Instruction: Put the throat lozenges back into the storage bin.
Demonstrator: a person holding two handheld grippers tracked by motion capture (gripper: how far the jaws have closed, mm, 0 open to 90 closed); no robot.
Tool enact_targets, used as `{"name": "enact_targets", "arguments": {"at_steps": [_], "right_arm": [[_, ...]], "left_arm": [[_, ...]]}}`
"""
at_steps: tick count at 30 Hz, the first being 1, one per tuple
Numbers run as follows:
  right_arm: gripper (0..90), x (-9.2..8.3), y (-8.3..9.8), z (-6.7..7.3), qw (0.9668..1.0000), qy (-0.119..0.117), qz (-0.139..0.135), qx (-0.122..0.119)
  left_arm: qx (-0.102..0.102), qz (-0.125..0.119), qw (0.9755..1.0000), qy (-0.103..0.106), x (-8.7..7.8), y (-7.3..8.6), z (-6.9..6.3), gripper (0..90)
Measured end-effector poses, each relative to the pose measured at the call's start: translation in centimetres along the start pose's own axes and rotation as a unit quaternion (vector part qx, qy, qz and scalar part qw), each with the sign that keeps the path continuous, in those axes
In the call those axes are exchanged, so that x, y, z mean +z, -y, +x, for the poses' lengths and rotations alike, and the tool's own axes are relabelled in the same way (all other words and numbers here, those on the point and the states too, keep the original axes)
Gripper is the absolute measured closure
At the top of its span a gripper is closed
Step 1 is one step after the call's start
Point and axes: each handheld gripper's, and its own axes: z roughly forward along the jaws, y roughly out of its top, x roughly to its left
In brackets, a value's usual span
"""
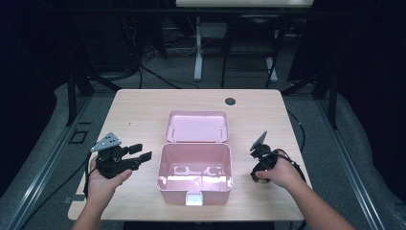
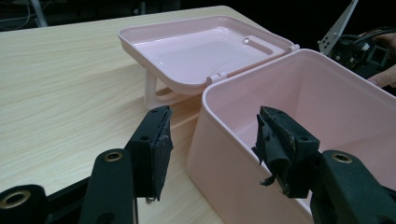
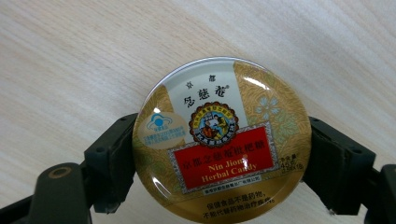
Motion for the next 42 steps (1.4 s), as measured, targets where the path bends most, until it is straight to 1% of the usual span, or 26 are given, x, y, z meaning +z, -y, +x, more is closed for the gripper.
{"name": "enact_targets", "arguments": {"at_steps": [1,5,6,7,8,9,13,14,16,22,23,24,25,27,28,29,30,32,37,40,42], "right_arm": [[19.6,-0.1,0.0,0.1,1.0,-0.001,0.0,0.001],[19.6,-0.6,-0.1,0.2,1.0,-0.003,-0.003,-0.009],[19.6,-0.7,-0.1,0.3,0.9999,-0.005,-0.009,-0.01],[19.6,-0.9,0.0,0.4,0.9999,-0.006,-0.009,-0.006],[19.6,-1.0,-0.1,0.4,0.9999,-0.007,-0.011,-0.009],[19.6,-1.3,-0.1,0.4,0.9998,-0.008,-0.007,-0.015],[19.6,-2.1,-0.1,0.6,0.9996,-0.007,-0.008,-0.025],[19.6,-2.3,-0.1,0.8,0.9997,-0.007,-0.007,-0.023],[19.6,-2.8,-0.2,0.9,0.9993,-0.005,-0.007,-0.035],[19.7,-4.1,-0.2,1.1,0.9988,-0.003,-0.01,-0.048],[19.7,-4.3,-0.2,1.3,0.9992,-0.003,-0.008,-0.04],[19.7,-4.4,-0.2,1.2,0.9988,-0.002,-0.011,-0.048],[19.7,-4.7,-0.2,1.3,0.9988,-0.001,-0.011,-0.047],[19.7,-5.0,-0.2,1.2,0.9985,0.001,-0.014,-0.053],[19.7,-5.3,-0.2,1.3,0.9985,0.0,-0.013,-0.053],[19.7,-5.5,-0.2,1.3,0.9982,0.0,-0.011,-0.059],[19.7,-5.7,-0.2,1.3,0.9982,-0.001,-0.01,-0.059],[19.7,-6.0,-0.2,1.4,0.9976,0.003,-0.008,-0.068],[19.7,-7.0,-0.3,1.7,0.9971,-0.001,-0.005,-0.076],[19.7,-7.6,-0.3,1.8,0.9964,-0.007,-0.012,-0.083],[19.7,-8.0,-0.4,1.9,0.9961,-0.007,-0.009,-0.087]], "left_arm": [[0.0,0.0,1.0,0.0,0.0,0.0,0.0,45.2],[0.0,0.001,1.0,0.001,0.1,0.0,0.0,45.2],[0.0,0.002,1.0,0.0,0.1,0.0,0.0,45.2],[0.0,0.002,1.0,0.001,0.1,0.0,0.0,45.2],[0.0,0.002,1.0,0.001,0.1,0.0,0.0,45.2],[0.0,0.002,1.0,0.001,0.1,0.0,0.0,45.2],[0.0,0.001,1.0,0.001,0.1,0.0,0.0,45.3],[0.0,0.001,1.0,0.001,0.1,0.1,0.0,45.3],[0.001,0.004,1.0,0.002,0.1,0.1,0.0,45.3],[0.001,0.005,1.0,0.002,0.1,0.1,0.0,45.3],[0.0,0.005,1.0,0.002,0.1,0.1,0.0,45.3],[0.0,0.005,1.0,0.001,0.1,0.1,0.0,45.3],[0.0,0.005,1.0,0.001,0.1,0.1,0.1,45.3],[0.001,0.005,1.0,0.001,0.1,0.1,0.0,45.3],[0.001,0.004,1.0,0.002,0.1,0.1,0.0,45.3],[0.001,0.004,1.0,0.002,0.1,0.1,0.0,45.3],[0.001,0.003,1.0,0.001,0.2,0.1,0.0,45.3],[0.001,0.004,1.0,0.002,0.2,0.1,0.0,45.3],[0.001,0.005,1.0,0.001,0.1,0.1,0.0,45.3],[0.001,0.006,1.0,0.001,0.1,0.1,0.1,45.3],[0.001,0.004,1.0,0.001,0.2,0.1,0.0,45.4]]}}
